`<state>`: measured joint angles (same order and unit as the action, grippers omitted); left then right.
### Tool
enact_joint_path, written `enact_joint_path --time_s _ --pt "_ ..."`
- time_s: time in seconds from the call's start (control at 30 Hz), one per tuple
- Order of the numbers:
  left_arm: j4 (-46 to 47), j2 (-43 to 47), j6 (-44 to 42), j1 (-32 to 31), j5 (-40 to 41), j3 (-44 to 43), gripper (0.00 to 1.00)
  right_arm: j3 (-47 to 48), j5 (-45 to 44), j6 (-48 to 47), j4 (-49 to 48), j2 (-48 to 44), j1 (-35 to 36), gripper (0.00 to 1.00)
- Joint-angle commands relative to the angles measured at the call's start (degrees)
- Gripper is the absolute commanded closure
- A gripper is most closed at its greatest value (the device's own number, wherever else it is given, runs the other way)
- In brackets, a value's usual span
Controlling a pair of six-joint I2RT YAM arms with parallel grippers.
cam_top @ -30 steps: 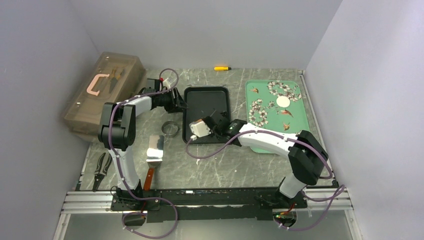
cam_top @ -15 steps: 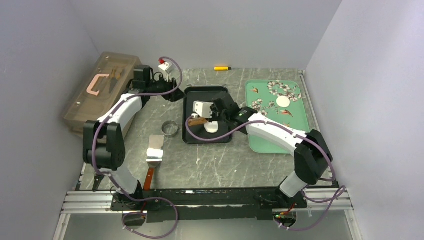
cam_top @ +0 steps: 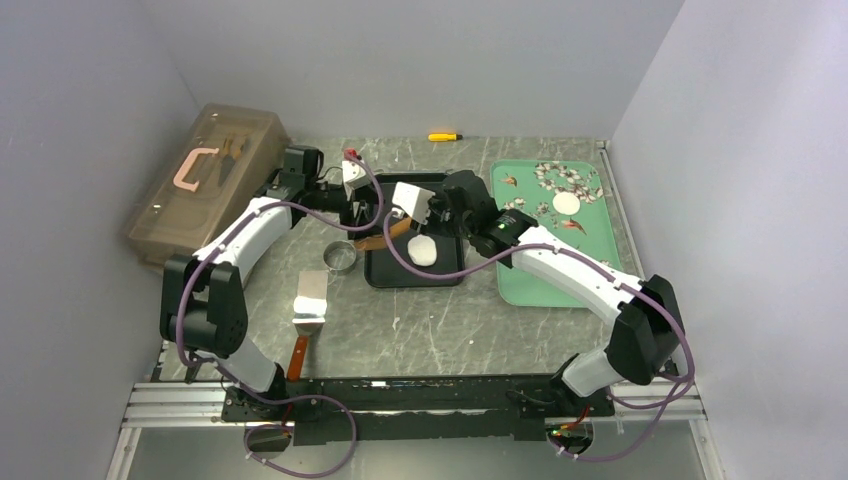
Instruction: Roll out the dumpling wrappers from the dough
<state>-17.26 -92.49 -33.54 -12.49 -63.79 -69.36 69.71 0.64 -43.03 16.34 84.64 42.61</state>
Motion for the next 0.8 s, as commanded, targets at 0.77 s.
enact_joint_path --time_s 0.77 --pt "-8.84 3.98 -5.92 -7.20 12.56 -8.03 0.17 7.11 6.79 19.16 -7.07 -0.80 -2.69 1.00"
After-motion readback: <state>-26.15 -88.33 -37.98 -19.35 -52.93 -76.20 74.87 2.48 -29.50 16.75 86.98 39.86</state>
